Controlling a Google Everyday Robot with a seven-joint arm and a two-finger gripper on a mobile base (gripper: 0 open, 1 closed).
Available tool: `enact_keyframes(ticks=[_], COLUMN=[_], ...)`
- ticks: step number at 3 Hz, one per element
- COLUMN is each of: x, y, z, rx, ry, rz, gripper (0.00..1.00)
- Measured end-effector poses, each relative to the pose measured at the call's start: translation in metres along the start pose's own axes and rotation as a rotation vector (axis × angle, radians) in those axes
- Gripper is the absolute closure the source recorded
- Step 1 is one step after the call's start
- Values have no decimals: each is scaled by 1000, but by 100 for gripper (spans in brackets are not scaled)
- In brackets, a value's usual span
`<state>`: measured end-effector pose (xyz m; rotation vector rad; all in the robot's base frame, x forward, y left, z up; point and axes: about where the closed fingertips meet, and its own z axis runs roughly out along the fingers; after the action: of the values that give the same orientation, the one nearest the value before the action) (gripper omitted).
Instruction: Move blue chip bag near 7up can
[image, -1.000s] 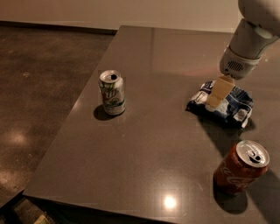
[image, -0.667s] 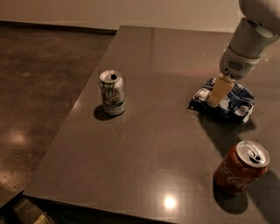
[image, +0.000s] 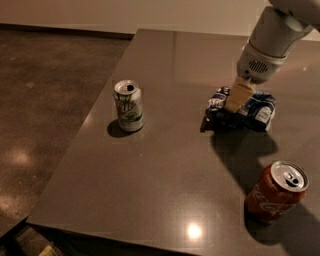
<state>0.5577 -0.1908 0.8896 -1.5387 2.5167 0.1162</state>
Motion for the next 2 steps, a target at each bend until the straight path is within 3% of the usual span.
enact_keyframes(ticks=[1,2], x=[-33,-64], y=[22,48], z=[-3,-1], rx=[-31,-71], ry=[-32,-57], rz=[-96,-193], gripper=[100,100])
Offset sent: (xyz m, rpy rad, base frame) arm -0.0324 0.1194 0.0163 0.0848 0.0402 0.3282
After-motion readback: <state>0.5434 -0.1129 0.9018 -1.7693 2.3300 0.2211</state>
